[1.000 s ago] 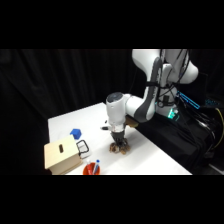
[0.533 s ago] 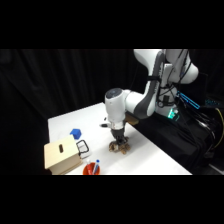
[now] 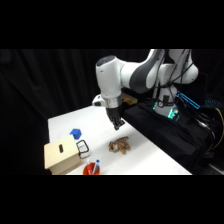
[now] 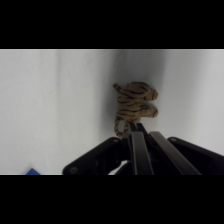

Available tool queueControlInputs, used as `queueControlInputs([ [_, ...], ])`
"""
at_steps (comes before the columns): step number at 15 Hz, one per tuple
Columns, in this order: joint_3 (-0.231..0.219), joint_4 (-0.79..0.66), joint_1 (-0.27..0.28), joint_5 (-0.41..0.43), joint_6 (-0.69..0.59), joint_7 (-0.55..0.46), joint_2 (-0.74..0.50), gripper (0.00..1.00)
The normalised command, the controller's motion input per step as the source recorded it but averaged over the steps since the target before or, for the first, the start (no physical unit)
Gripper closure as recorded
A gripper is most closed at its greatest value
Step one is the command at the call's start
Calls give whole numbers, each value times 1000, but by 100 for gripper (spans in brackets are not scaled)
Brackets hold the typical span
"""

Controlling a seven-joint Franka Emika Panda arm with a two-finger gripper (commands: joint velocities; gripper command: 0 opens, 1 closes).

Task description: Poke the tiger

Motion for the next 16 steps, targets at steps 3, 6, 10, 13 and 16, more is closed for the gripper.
queueControlInputs([
  [3,-10,165,-96,24,-326,-41,-198,43],
  [6,-7,153,-69,20,-270,-35,-155,19],
  [10,0,118,-50,23,-241,-44,-173,0],
  [13,-2,89,-44,28,-202,-55,-182,0],
  [16,-3,86,-36,7,-162,31,-155,0],
])
